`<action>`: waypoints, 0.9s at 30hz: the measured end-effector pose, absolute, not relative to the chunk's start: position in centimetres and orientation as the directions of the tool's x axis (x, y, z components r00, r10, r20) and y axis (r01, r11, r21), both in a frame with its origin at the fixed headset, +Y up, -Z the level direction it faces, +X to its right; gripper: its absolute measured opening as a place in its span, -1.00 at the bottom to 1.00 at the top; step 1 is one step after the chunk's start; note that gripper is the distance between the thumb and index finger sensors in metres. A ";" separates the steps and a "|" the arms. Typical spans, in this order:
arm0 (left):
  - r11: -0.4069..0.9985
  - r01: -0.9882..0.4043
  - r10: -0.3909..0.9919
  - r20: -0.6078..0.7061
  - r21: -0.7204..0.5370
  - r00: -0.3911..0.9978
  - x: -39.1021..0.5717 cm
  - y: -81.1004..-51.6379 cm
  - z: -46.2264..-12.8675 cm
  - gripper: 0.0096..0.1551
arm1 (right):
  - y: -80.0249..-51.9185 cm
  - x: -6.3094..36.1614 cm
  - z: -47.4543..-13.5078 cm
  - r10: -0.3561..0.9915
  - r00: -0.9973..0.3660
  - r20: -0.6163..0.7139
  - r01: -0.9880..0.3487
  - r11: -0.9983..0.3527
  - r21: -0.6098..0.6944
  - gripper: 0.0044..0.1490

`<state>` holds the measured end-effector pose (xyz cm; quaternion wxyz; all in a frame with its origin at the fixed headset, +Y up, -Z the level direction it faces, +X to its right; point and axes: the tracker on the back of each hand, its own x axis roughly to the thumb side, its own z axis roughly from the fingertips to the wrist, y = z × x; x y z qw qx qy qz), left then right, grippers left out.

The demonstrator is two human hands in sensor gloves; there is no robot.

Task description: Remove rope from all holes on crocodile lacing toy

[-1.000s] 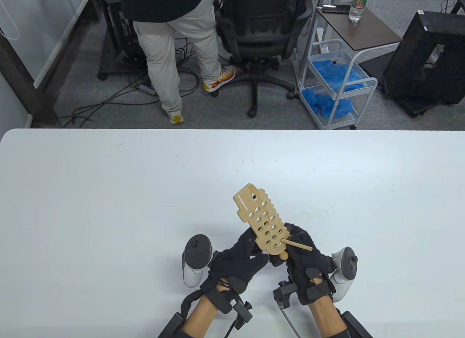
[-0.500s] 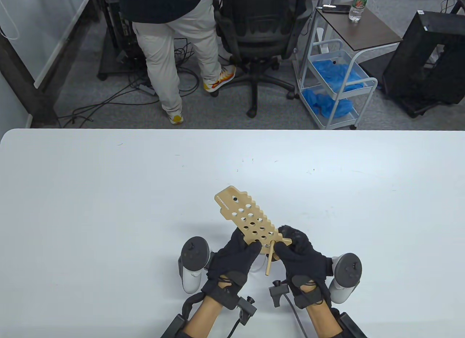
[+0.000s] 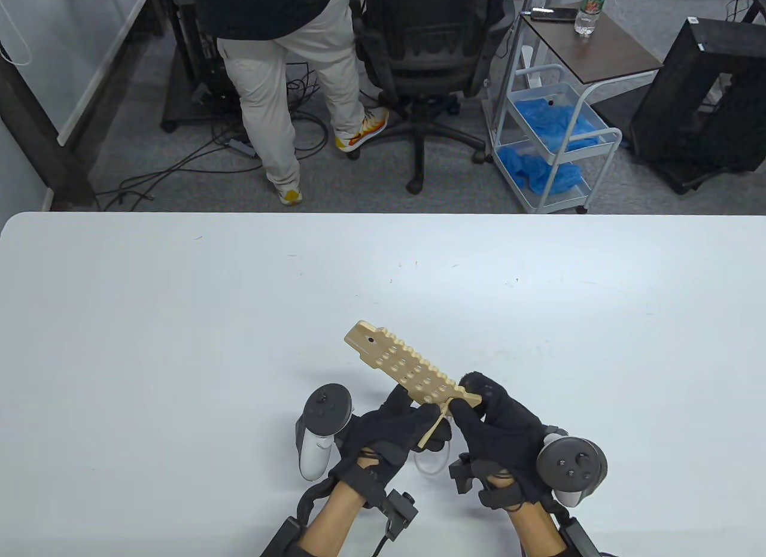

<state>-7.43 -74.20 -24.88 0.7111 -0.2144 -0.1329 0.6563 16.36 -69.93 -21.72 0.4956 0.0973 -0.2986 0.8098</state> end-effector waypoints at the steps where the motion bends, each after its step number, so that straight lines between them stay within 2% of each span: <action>1: 0.016 -0.868 0.990 -0.113 -0.497 0.083 -7.4 -74.3 -24.9 0.14 | -69.7 16.3 -21.6 0.707 -0.525 0.473 -0.841 -0.350 -0.412 -0.35; 4: -0.034 -0.863 0.989 -0.139 -0.504 0.043 -7.3 -74.5 -25.0 0.10 | -69.4 16.1 -21.3 0.663 -0.575 0.480 -0.812 -0.386 -0.438 -0.36; 7: -0.041 -0.852 0.990 -0.134 -0.522 0.034 -7.3 -74.5 -25.0 0.07 | -69.6 16.4 -21.4 0.692 -0.566 0.448 -0.811 -0.370 -0.452 -0.37; 12: 0.008 -0.857 0.992 -0.102 -0.516 0.071 -7.2 -74.3 -25.0 -0.01 | -71.5 18.4 -22.5 0.884 -0.347 0.312 -0.882 -0.195 -0.428 -0.39; 14: 0.012 -0.857 0.994 -0.084 -0.515 0.065 -7.2 -74.2 -25.1 -0.04 | -72.6 19.3 -23.0 0.949 -0.202 0.241 -0.911 -0.091 -0.403 -0.40; 19: 0.045 -0.857 0.997 -0.026 -0.514 0.068 -7.7 -73.8 -25.4 -0.06 | -75.0 20.5 -23.8 0.985 0.133 0.109 -0.905 0.165 -0.392 -0.40; 23: 0.071 -0.861 0.996 -0.006 -0.503 0.086 -8.1 -73.6 -25.6 -0.05 | -75.9 21.2 -24.0 0.975 0.217 0.041 -0.884 0.214 -0.415 -0.41; 27: 0.158 -0.894 0.987 0.039 -0.419 0.156 -8.9 -73.4 -25.7 -0.20 | -76.1 21.8 -24.1 0.977 0.215 0.011 -0.879 0.198 -0.433 -0.41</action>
